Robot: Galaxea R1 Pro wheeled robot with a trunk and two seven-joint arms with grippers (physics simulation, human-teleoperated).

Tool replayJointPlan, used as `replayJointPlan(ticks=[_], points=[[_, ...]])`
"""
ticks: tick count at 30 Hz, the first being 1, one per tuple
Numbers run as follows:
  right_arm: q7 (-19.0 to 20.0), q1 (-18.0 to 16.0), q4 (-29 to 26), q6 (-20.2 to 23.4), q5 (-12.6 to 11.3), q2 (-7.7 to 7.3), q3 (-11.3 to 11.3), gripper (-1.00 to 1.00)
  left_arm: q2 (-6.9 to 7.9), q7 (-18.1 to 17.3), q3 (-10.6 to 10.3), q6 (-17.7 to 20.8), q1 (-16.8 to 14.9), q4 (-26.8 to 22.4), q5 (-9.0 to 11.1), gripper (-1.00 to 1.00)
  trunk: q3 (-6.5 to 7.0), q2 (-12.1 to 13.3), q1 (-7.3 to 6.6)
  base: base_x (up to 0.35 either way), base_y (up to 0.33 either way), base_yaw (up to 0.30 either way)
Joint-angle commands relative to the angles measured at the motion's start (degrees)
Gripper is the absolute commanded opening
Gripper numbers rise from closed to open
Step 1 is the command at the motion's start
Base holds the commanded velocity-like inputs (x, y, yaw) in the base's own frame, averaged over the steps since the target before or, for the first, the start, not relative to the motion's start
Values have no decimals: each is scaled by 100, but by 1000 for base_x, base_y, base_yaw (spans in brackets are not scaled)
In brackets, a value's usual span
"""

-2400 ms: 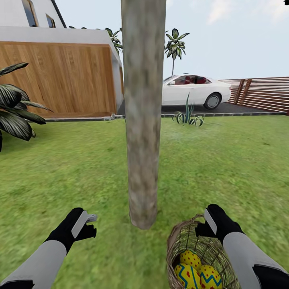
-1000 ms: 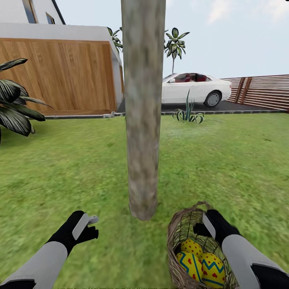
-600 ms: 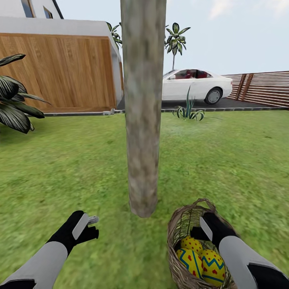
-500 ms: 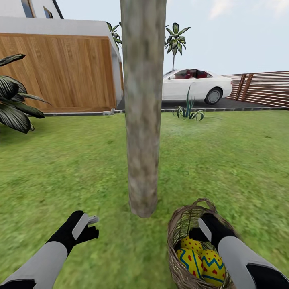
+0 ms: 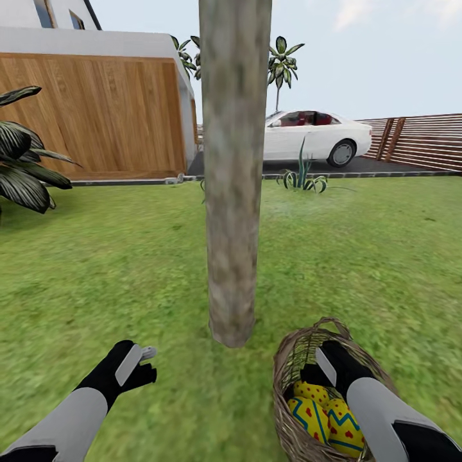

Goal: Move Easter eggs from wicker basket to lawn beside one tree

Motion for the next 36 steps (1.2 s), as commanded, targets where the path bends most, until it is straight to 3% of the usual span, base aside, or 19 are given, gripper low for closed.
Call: replayJointPlan(ticks=[1, 8, 11, 16, 22, 25, 31, 36], points=[[-23, -2, -8, 21, -8, -4, -29, 100, -6, 49, 4, 14, -1, -7, 60, 100, -6, -2, -1, 0, 4, 0], [-23, -2, -15, 20, -10, -8, -28, 100, -28, 49, -13, -7, -1, -6, 68, 100, -50, -5, 4, 0, 1, 0], [-23, -2, -22, 20, -17, 0, -26, 100, -39, 49, -11, -189, -1, -6, 73, 100, -116, -9, 12, 0, 0, 0], [9, -2, -46, 10, -47, 7, -53, 100, -49, 45, -10, -413, 0, -6, 85, 100, -116, -9, 12, 0, 0, 0], [462, -2, -52, -191, -63, -11, -95, 100, -50, 48, -10, -439, -1, -6, 85, 100, -116, -9, 12, 0, 0, 0], [686, -2, -52, -244, -66, -16, -235, 100, -47, 46, -4, -442, 0, -6, 86, 100, -116, -9, 12, 0, 0, 0], [800, -2, -52, -270, -60, -26, -805, 100, -46, 48, -1, -443, 1, -6, 91, 100, -116, -9, 12, 0, 0, 0], [805, -2, -52, -278, -53, -136, -903, 100, -51, 41, -1, -455, -1, -6, 95, 100, -183, -13, 19, 0, 0, 0]])
